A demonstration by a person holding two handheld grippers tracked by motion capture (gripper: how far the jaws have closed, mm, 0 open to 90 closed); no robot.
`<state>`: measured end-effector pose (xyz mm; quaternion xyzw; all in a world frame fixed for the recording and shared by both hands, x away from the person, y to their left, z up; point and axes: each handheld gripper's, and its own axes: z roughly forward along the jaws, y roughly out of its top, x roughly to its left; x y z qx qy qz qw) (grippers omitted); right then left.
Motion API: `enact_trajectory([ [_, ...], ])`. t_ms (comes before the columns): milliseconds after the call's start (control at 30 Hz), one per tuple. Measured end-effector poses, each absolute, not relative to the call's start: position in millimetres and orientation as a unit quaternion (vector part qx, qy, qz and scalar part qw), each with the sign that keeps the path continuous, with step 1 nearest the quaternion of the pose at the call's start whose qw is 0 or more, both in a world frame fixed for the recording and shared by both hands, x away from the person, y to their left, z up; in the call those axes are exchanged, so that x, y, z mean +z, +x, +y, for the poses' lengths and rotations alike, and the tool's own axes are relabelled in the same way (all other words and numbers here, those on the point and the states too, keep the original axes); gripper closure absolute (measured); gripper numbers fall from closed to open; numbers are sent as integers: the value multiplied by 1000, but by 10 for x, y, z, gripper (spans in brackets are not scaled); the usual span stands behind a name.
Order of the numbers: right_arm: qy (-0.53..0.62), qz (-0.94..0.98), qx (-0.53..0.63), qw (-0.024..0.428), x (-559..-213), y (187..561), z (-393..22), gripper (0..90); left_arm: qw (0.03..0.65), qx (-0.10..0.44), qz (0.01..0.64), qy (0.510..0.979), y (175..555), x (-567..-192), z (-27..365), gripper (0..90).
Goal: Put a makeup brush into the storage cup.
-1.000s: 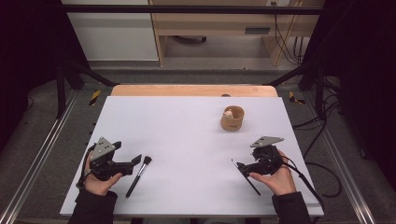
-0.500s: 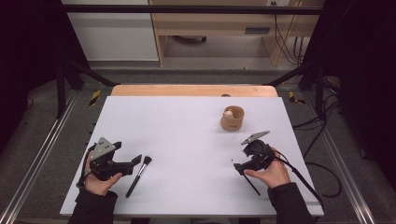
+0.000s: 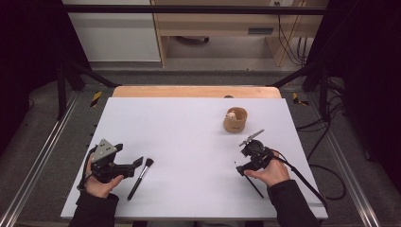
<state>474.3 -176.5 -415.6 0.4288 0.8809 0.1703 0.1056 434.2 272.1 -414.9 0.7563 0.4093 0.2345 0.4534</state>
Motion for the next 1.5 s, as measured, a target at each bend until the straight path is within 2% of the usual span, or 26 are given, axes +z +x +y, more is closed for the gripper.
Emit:
enact_trajectory([
  [267, 430, 887, 144, 88, -4213, 4772, -1722, 324, 453, 235, 408, 757, 4339, -4147, 2715, 69],
  [1233, 440, 892, 96, 41, -4435, 4844, -1675, 710, 451, 235, 406, 759, 4335, -4147, 2705, 70],
  [1500, 441, 892, 92, 39, -4458, 4840, -1685, 758, 450, 235, 406, 760, 4338, -4151, 2702, 70],
])
